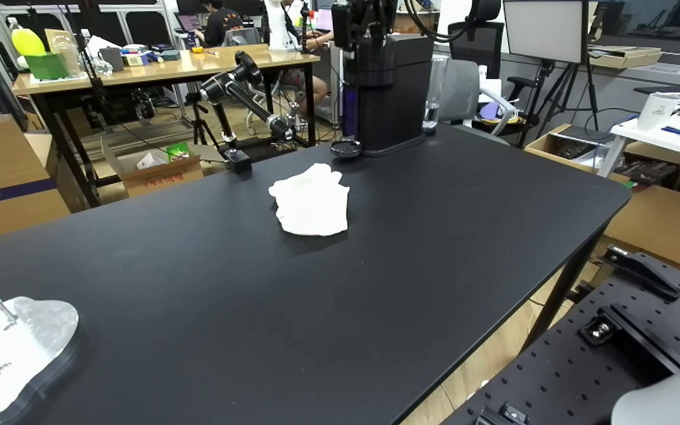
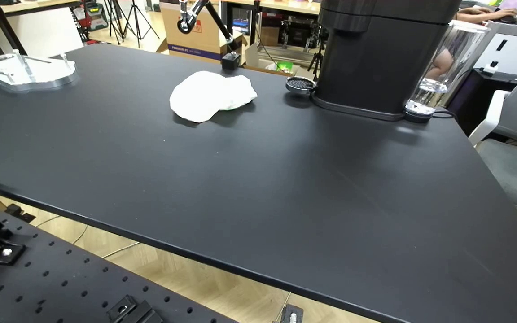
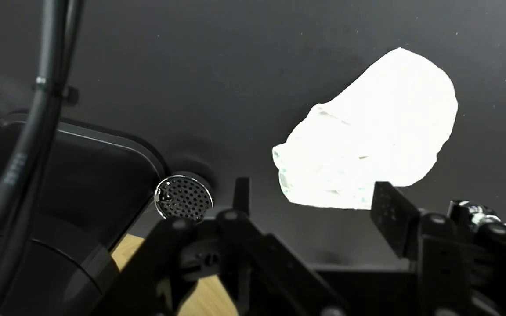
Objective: Pick the cloth and hang it on the object
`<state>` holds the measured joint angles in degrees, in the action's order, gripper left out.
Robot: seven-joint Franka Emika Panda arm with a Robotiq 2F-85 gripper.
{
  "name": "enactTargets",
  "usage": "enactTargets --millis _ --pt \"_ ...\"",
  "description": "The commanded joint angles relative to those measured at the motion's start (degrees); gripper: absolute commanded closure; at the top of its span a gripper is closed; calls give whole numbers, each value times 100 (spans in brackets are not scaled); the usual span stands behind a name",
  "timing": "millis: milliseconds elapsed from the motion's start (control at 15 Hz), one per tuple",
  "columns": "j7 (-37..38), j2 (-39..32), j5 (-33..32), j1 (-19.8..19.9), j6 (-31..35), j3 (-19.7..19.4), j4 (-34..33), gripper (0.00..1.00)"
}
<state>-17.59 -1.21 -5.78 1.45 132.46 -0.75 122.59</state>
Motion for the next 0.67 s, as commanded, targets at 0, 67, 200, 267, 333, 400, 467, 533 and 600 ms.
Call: enactTargets --millis 0,67,200,267,333,400,467,533,600 --pt "-1 -6 1 -20 -28 5 -36 21" --pt "0 -2 3 -50 -50 31 -64 16" --pt "1 8 4 -79 -70 42 -92 16" --pt "1 8 4 -82 -72 44 -97 16" --pt "1 8 4 -78 -72 41 -98 16" --pt "1 8 4 -77 -72 39 -98 16" --pt "1 8 4 -78 -73 40 -98 16" --pt "1 8 4 -78 -73 40 -98 16" --pt "1 8 4 -77 -73 40 -99 4"
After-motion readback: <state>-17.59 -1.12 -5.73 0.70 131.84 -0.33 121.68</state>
